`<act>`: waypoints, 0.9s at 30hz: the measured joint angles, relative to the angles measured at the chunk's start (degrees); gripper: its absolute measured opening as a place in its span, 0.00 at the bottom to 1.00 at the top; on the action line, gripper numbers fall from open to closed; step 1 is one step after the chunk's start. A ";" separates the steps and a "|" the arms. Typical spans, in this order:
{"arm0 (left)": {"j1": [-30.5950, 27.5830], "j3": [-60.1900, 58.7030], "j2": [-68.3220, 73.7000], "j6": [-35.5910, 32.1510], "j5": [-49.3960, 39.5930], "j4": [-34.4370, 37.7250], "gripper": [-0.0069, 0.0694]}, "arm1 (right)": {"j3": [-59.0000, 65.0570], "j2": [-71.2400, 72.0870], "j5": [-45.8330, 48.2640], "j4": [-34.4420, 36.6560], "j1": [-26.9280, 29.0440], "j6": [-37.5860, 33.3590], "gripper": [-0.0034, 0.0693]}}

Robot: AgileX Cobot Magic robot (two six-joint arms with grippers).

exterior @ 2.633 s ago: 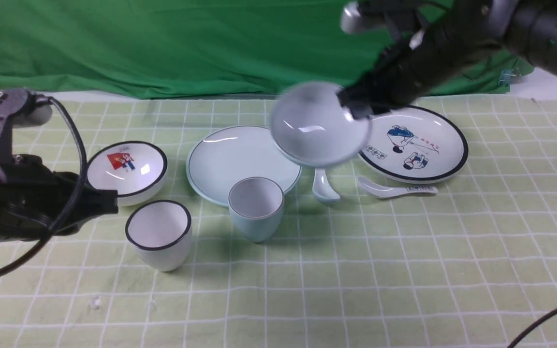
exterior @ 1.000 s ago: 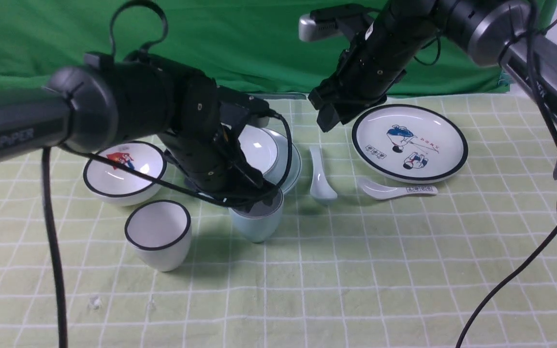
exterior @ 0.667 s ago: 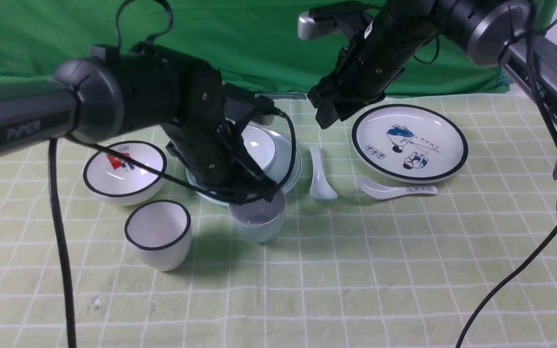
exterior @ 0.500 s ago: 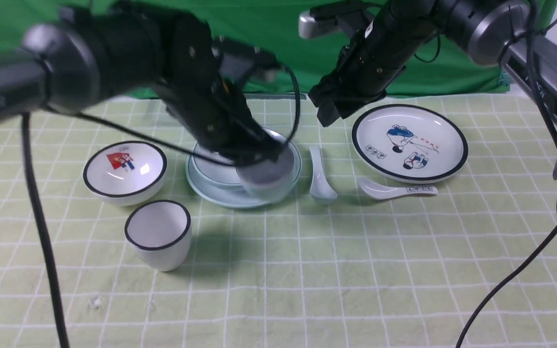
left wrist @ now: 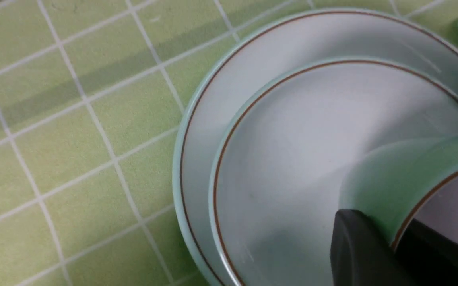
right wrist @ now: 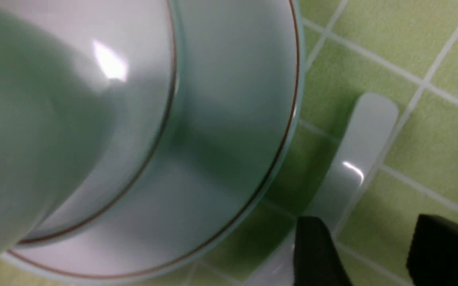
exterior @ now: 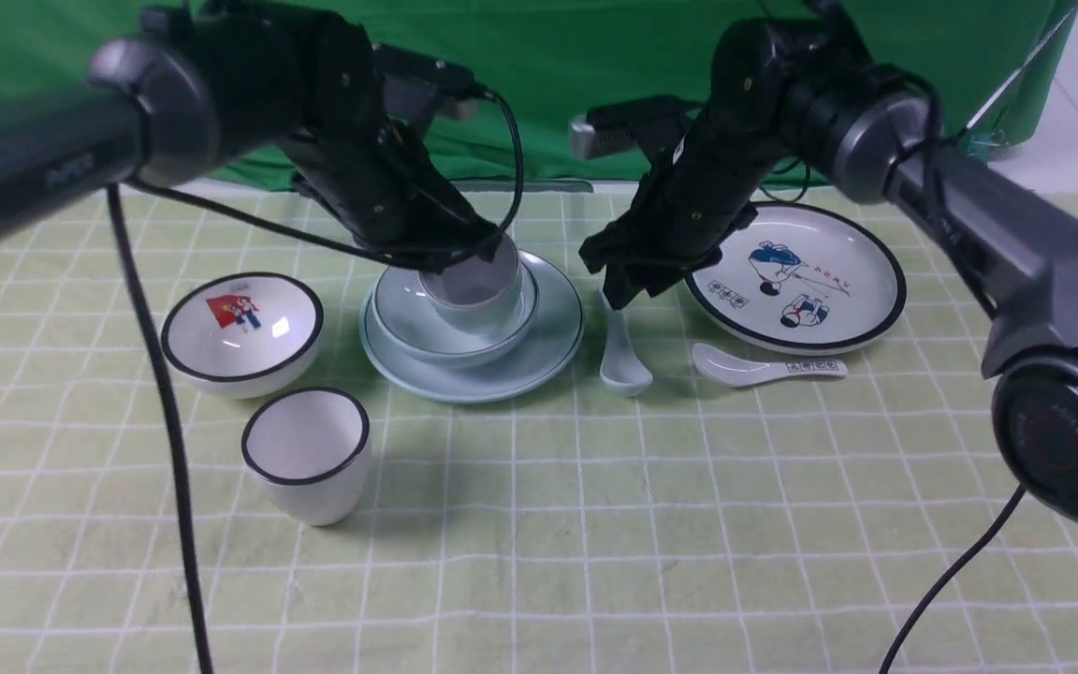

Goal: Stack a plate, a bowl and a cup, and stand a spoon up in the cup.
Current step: Use the left arm to put the blue teacup into the blue rice bowl in the middle, then use the right arm to grab a blue soup spoon

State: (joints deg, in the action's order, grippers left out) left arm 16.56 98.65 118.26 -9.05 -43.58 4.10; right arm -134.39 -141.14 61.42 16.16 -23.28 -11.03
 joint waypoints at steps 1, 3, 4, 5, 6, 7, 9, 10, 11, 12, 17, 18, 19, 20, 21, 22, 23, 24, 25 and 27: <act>0.00 -0.01 0.36 0.05 0.00 -0.15 0.10 | 0.00 -0.17 -0.34 0.00 0.00 0.45 0.58; -0.06 0.20 0.82 0.80 -0.24 -0.23 0.14 | 0.00 -0.45 -0.91 0.00 0.00 1.11 0.65; -0.06 0.25 0.82 1.04 -0.35 -0.36 0.16 | 0.00 -0.61 -1.02 0.00 0.00 1.24 0.68; -0.06 0.45 0.90 1.19 -0.41 -0.40 0.20 | 0.00 -0.77 -1.23 0.00 0.00 1.37 0.71; -0.02 0.64 0.90 1.32 -0.45 -0.40 0.24 | 0.00 -1.01 -1.23 -0.06 -0.06 1.57 0.73; -0.02 1.18 0.90 1.66 -0.59 -0.48 0.30 | 0.00 -1.28 -1.42 -0.32 -0.19 1.79 0.76; -0.02 1.80 0.90 2.01 -0.85 -0.75 0.34 | 0.00 -1.74 -1.69 -0.92 -0.33 2.06 0.76; -0.02 2.99 0.81 2.43 -1.95 -1.18 0.43 | 0.00 -2.19 -2.14 -1.91 -0.63 2.20 0.75; -0.02 4.12 0.42 2.71 -3.01 -1.62 0.47 | 0.00 -2.73 -2.75 -2.83 -0.78 2.20 0.74; -0.02 5.02 -0.13 2.80 -4.39 -2.08 0.52 | 0.00 -3.13 -3.10 -3.41 -1.02 2.20 0.73; -0.02 7.05 -6.67 3.00 -7.56 -3.18 0.62 | 0.00 -3.81 -3.86 -4.64 -1.28 2.13 0.54; -0.02 7.11 -7.08 3.00 -7.56 -3.18 0.62 | 0.00 -3.80 -3.91 -4.64 -1.28 2.13 0.52; -0.02 7.18 -9.93 3.00 -8.06 -3.53 0.62 | 0.00 -3.80 -3.99 -4.64 -1.38 1.92 0.43; -0.02 7.23 -12.17 3.00 -8.49 -3.66 0.61 | 0.00 -3.86 -3.99 -4.64 -1.39 1.76 0.35; -0.02 7.22 -14.04 3.00 -9.01 -4.10 0.60 | 0.00 -3.86 -4.04 -4.64 -1.39 1.56 0.30; -0.02 7.22 -17.97 3.00 -10.48 -4.10 0.57 | 0.00 -3.86 -3.70 -4.68 -1.39 1.17 0.26; -0.02 7.22 -20.54 3.00 -11.74 -4.64 0.55 | 0.00 -3.74 -3.24 -4.68 -1.33 1.01 0.26; -0.02 7.22 -22.66 3.00 -12.71 -4.93 0.53 | 0.00 -3.49 -2.56 -4.62 -1.27 0.89 0.26; -0.02 7.22 -23.20 3.00 -12.94 -5.05 0.52 | 0.00 -3.43 -2.56 -4.62 -1.28 0.82 0.26; -0.02 5.43 -29.63 3.37 -14.00 -6.02 0.46 | 0.00 -1.96 -0.80 -4.30 -1.21 0.48 0.26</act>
State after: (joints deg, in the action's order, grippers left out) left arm 16.54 104.08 88.64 -5.68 -57.58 -1.92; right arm -134.39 -143.11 60.62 11.86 -24.49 -10.56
